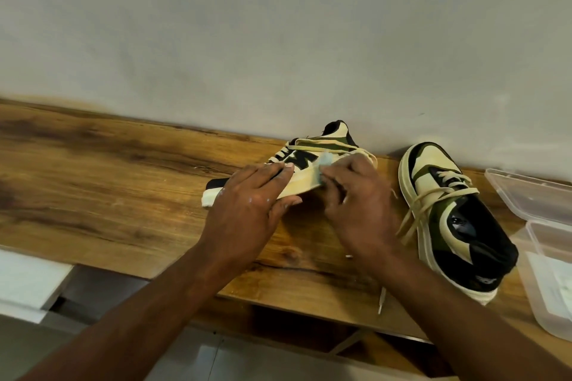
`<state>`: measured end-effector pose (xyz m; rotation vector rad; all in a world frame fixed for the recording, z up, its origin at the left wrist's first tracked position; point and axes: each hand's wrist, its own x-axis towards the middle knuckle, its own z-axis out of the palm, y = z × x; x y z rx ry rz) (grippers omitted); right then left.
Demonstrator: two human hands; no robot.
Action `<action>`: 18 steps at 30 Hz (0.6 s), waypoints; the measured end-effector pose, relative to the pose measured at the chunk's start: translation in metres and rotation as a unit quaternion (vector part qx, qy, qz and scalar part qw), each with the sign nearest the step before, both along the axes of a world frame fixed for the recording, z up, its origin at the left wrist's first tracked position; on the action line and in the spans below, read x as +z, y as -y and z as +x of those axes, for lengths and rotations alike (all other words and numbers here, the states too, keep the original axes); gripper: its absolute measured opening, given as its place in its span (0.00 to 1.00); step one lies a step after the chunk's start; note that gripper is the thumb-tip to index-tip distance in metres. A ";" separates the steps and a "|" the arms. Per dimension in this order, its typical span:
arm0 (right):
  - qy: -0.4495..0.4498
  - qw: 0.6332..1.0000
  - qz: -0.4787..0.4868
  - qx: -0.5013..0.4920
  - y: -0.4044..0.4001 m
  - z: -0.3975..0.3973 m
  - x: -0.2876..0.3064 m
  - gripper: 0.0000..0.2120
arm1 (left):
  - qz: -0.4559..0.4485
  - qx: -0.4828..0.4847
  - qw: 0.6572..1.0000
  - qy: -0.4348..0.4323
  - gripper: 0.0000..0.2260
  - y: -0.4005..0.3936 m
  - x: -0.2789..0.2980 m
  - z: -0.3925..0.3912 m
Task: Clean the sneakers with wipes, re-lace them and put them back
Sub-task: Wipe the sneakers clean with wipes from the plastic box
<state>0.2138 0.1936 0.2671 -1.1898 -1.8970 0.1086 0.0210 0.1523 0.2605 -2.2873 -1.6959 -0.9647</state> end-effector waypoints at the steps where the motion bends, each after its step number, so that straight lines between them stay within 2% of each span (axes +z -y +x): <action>1: 0.024 0.999 0.005 0.024 0.005 -0.006 -0.002 0.12 | 0.000 0.000 1.000 -0.004 0.25 -0.001 0.000 -0.001; 4: 0.068 0.997 0.003 0.036 -0.002 0.000 -0.002 0.14 | 0.010 -0.010 1.000 -0.017 0.25 -0.001 0.000 -0.005; 8: -0.026 0.998 -0.015 -0.047 -0.028 0.027 0.001 0.11 | 0.026 -0.020 0.999 -0.014 0.23 -0.003 -0.002 -0.005; 10: -0.036 0.997 -0.024 -0.071 -0.027 0.025 0.000 0.11 | 0.028 -0.019 0.999 -0.014 0.23 -0.003 -0.002 -0.005; 12: -0.031 0.997 -0.030 -0.057 -0.018 0.013 0.001 0.11 | 0.025 -0.020 0.999 -0.016 0.23 -0.003 -0.001 -0.004; 16: 0.023 0.999 0.000 0.037 0.002 -0.010 0.000 0.12 | 0.020 -0.023 0.999 -0.026 0.24 -0.003 -0.001 -0.006; 18: 0.041 0.998 -0.003 0.045 -0.004 -0.002 0.001 0.13 | 0.022 -0.030 0.999 -0.025 0.24 -0.003 0.000 -0.009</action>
